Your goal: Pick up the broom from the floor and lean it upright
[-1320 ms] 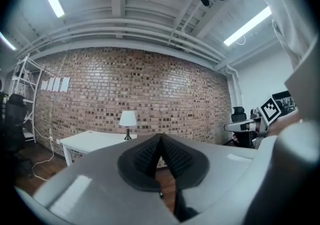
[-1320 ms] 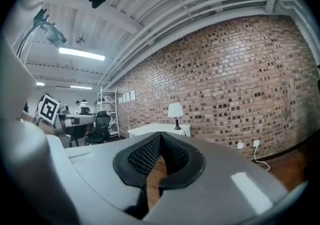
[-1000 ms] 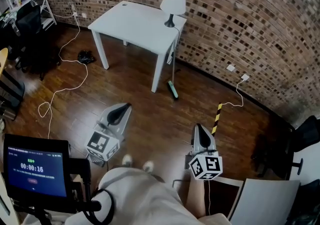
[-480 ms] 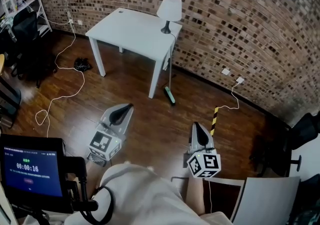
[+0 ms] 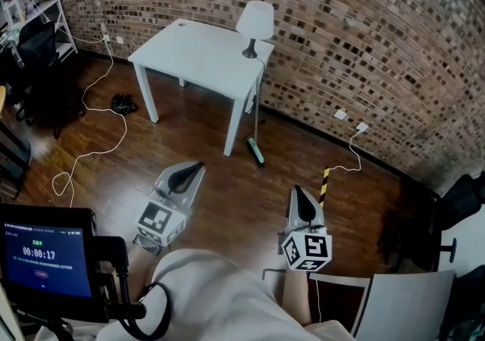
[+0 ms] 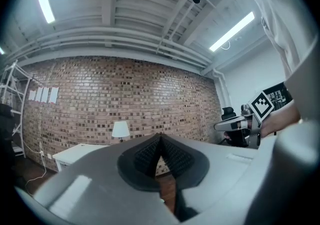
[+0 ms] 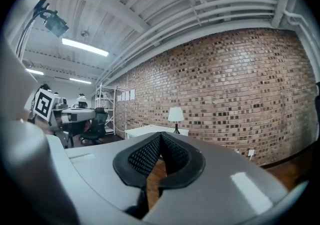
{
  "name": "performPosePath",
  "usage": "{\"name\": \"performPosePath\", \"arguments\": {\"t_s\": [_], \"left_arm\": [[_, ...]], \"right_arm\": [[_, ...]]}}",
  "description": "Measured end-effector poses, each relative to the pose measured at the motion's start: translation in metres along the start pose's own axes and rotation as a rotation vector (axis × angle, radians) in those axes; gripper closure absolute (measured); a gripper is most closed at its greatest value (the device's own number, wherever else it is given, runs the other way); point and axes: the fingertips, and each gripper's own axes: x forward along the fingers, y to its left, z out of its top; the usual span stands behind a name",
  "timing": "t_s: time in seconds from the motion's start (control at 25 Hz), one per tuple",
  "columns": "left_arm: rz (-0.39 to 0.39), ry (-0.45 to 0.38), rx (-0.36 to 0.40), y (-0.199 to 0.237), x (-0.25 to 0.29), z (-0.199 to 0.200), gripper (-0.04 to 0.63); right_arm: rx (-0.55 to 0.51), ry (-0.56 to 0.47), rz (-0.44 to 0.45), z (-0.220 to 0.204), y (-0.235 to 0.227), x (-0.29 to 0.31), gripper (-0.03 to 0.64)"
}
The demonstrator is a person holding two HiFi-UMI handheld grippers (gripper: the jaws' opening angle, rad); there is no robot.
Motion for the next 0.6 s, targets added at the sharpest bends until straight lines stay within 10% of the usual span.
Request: {"name": "performPosePath", "arguments": {"t_s": [0.6], "left_arm": [[-0.020,0.003,0.016,0.008,0.012,0.004,0.595]], "right_arm": [[0.008,0.025,-0.019,-0.005,-0.003,0.007,0.606]]}}
